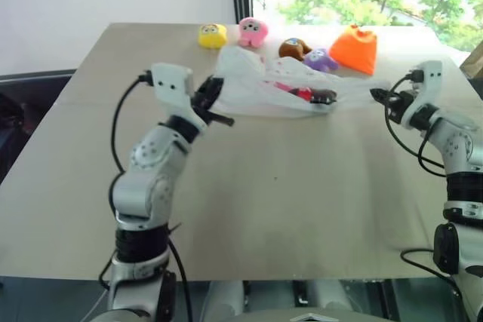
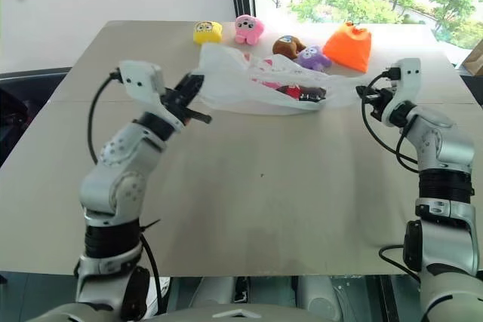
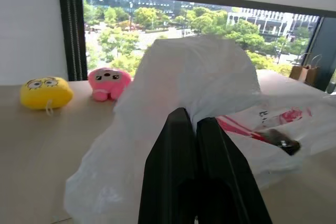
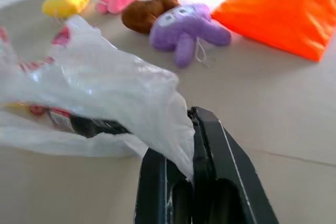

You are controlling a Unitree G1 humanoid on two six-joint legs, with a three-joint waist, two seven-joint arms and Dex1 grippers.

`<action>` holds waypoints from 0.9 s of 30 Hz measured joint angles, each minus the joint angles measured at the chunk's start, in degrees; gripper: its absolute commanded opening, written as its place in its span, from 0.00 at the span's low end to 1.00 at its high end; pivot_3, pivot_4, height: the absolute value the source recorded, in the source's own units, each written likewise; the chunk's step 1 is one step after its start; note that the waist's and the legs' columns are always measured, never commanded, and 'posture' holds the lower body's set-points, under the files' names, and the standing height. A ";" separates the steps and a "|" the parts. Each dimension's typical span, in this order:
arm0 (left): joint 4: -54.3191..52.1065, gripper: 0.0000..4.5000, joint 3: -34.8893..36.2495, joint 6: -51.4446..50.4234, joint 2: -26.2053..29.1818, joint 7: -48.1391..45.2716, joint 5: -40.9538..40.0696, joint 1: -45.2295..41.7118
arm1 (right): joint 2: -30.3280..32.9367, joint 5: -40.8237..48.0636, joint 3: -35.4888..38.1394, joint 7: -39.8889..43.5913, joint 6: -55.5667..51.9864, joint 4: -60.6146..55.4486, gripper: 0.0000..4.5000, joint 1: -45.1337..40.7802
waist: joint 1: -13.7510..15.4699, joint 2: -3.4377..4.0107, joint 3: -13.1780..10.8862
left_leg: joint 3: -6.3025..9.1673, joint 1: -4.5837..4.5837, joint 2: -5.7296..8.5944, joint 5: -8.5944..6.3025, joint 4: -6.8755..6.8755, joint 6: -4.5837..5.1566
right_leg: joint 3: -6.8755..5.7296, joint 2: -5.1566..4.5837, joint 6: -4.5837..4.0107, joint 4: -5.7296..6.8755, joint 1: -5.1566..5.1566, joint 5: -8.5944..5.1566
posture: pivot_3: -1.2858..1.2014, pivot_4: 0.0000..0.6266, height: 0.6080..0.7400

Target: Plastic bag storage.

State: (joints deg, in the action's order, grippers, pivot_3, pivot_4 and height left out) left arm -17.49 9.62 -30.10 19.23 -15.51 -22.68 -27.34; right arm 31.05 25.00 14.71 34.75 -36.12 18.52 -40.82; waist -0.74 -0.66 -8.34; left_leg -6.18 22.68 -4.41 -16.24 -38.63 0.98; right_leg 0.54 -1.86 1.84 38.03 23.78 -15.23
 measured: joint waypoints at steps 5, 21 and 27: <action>13.40 0.00 2.98 0.49 2.60 -1.78 -1.00 -15.40 | -1.81 1.43 -0.18 -1.26 -0.51 0.85 0.01 -9.13 | 0.10 0.01 -0.25 | 0.06 0.21 0.05 0.00 -0.21 0.00 | -0.08 -0.03 0.02 0.03 0.07 0.02 | 0.52 0.24 1.00; 70.18 0.00 1.06 20.87 12.35 -13.95 8.46 -52.19 | -0.61 1.39 3.77 -0.86 17.35 32.68 0.01 -40.74 | -0.87 0.06 -0.42 | 0.02 1.59 0.18 0.04 0.24 -0.06 | -0.64 -0.32 0.03 0.09 1.60 0.02 | 0.52 0.24 1.00; 67.01 0.19 1.18 22.81 12.30 -19.96 7.36 -48.31 | 1.66 2.18 3.81 2.31 15.24 28.99 0.13 -38.18 | -1.85 0.15 -0.47 | 0.21 1.97 0.20 0.05 -0.12 -0.07 | -0.79 -0.37 0.03 0.49 1.92 0.01 | 0.52 0.24 1.00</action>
State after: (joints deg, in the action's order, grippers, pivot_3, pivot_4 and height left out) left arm 49.52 10.79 -7.29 31.52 -35.47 -15.31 -75.65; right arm 32.71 27.18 18.52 37.07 -20.88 47.51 -79.00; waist -2.60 -0.52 -8.80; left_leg -5.98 24.65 -4.21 -16.19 -38.75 0.91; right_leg -0.24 -2.23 1.87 38.52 25.70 -15.22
